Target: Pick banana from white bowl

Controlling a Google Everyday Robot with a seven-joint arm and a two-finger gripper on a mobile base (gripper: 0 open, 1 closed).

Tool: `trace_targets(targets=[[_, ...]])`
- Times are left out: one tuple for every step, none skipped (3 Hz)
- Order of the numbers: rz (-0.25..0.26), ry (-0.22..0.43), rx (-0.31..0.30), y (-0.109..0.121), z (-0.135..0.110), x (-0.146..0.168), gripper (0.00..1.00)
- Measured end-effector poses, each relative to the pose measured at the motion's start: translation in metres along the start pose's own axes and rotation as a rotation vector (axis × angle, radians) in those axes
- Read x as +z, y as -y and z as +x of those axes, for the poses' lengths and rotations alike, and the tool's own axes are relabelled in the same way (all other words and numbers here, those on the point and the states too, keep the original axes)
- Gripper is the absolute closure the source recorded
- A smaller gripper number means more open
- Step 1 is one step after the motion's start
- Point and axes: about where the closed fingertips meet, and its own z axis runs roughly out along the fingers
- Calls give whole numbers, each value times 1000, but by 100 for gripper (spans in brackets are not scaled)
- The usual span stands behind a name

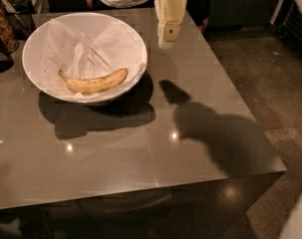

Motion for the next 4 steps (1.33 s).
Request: trace_targets(targets=[[30, 16, -4, 9, -6, -2, 0], [34, 28, 25, 18, -8, 13, 0], [16, 15, 41, 23, -13, 31, 0], [-12, 20, 60, 30, -32, 48, 0]])
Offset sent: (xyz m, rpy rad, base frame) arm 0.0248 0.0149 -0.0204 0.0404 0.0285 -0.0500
